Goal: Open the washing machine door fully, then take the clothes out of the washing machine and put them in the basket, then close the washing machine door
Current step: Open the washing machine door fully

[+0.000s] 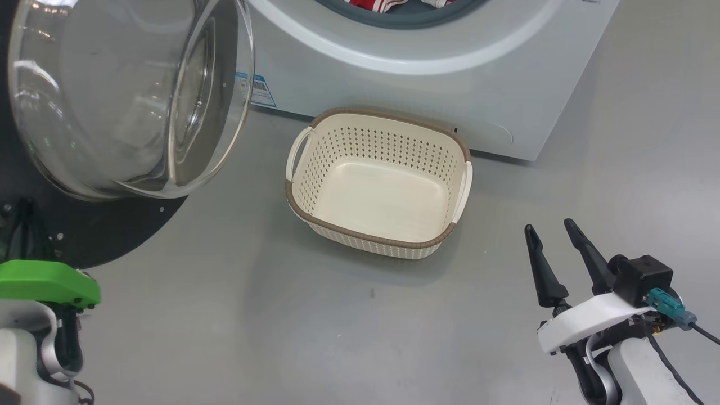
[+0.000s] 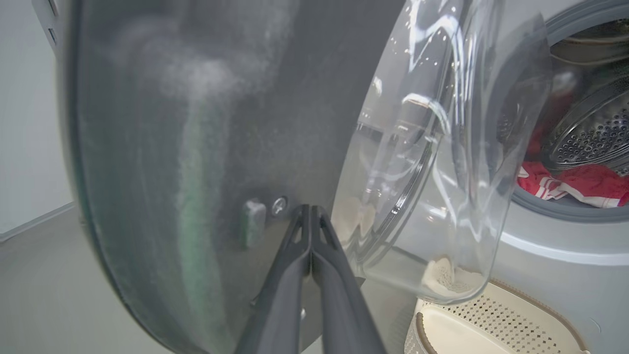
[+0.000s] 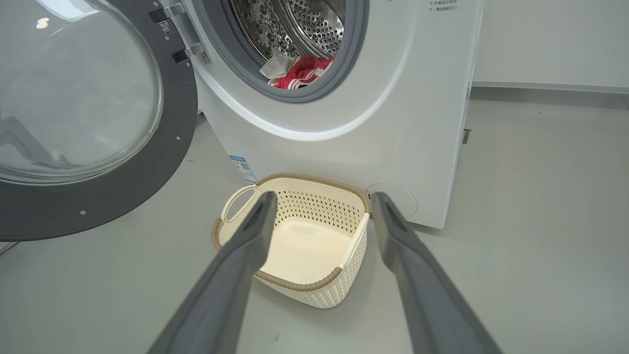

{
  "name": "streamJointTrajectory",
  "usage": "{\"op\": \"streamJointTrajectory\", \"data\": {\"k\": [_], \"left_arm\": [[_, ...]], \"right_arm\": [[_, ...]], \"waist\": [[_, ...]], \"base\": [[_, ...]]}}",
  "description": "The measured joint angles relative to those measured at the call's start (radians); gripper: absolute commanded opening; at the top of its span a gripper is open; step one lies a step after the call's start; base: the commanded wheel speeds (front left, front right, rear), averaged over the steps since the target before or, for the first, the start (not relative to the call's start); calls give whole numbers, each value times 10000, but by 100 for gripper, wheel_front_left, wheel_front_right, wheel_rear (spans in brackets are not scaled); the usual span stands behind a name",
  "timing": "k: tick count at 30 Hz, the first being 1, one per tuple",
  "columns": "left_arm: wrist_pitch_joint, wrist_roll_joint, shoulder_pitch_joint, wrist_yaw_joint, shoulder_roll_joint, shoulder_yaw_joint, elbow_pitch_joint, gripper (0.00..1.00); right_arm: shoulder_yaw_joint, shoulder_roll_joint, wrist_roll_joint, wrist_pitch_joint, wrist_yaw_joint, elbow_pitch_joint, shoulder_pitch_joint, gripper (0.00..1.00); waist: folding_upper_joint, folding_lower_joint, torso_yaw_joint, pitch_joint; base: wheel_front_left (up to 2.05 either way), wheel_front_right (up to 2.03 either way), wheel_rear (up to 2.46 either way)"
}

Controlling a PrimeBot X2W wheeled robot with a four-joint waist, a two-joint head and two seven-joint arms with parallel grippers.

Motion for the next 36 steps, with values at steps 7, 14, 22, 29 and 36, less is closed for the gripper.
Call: {"op": "streamJointTrajectory", "data": {"k": [7,14,22,29,36], "left_arm": [[13,-184,-418,13,382,581,324,0],[15,-307,-868,59,721,840,917,0],[-42,-510,-1276,59,830,1012,1547,0],[-238,-506,-1410,52,869,949,2027,0],[-458,-418,-1467,-98,871,775,2472,0]], "right_arm": [[-46,-196,-2,77,0,-134,-166,100],[-104,-360,-2,115,0,-201,-353,100],[-109,-479,-25,117,0,-232,-366,100],[-107,-499,-25,115,0,-167,-367,100],[-13,-447,-12,111,0,-73,-367,100]], "waist": [[0,0,-60,484],[0,0,-103,896],[0,0,-106,1114],[0,0,-91,1074],[0,0,-71,784]], "base": [[0,0,0],[0,0,0],[0,0,0],[0,0,0],[0,0,0]]}}
